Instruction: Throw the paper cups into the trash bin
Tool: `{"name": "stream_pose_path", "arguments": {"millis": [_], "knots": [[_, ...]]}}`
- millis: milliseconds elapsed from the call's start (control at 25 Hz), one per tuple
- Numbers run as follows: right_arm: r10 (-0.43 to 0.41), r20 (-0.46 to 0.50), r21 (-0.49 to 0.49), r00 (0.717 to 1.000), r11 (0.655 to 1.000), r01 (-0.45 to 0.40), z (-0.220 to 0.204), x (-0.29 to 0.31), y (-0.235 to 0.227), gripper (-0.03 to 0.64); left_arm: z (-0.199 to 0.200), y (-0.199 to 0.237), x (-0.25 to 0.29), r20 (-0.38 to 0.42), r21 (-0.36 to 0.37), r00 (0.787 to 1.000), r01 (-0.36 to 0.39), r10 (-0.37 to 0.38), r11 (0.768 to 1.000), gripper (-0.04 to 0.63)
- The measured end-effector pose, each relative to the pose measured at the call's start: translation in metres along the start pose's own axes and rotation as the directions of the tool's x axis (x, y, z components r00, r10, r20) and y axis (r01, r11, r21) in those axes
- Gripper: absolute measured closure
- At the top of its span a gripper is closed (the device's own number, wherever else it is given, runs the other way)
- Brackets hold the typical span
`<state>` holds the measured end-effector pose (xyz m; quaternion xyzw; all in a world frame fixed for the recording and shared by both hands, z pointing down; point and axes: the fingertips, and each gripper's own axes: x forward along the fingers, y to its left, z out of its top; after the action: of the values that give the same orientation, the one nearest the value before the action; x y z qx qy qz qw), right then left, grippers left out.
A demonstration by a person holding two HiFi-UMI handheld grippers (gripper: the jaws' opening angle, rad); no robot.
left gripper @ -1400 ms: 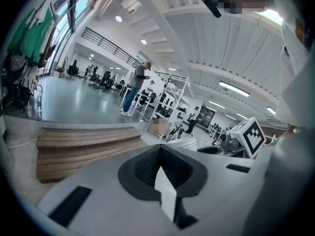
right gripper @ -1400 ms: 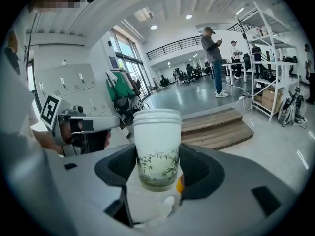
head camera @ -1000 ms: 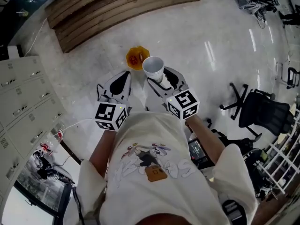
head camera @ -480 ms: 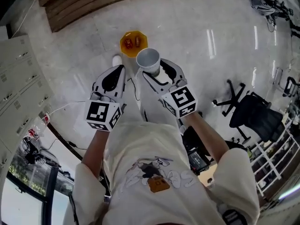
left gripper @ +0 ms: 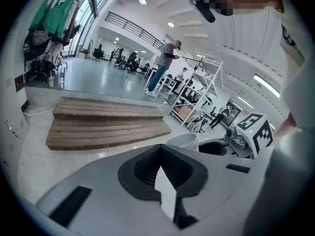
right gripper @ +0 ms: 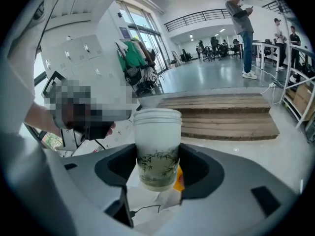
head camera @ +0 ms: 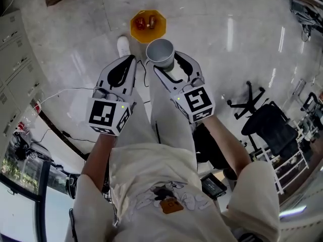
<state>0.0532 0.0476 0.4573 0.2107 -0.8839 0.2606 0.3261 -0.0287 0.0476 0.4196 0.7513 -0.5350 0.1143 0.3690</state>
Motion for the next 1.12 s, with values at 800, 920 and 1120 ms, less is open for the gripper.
{"name": "stream_pose_path", "arguments": {"millis": [800, 920, 1120], "knots": [[-0.064, -0.112, 0.018, 0.992, 0.998, 0.066, -0.148, 0.172, -0.073, 0.336, -0.147, 0.115, 0.139, -0.028, -0.048, 0.996, -0.082, 0.08, 0.996, 0.589], [-0.083, -0.125, 0.054, 0.989, 0.994, 0.091, -0.176, 0.198, -0.089, 0.336, -0.174, 0.128, 0.167, -0.056, -0.039, 0.994, -0.092, 0.089, 0.995, 0.589], [-0.119, -0.137, 0.097, 0.983, 0.986, 0.133, -0.209, 0.238, -0.114, 0.336, -0.211, 0.148, 0.202, -0.1, -0.023, 0.99, -0.107, 0.104, 0.994, 0.59]]}}
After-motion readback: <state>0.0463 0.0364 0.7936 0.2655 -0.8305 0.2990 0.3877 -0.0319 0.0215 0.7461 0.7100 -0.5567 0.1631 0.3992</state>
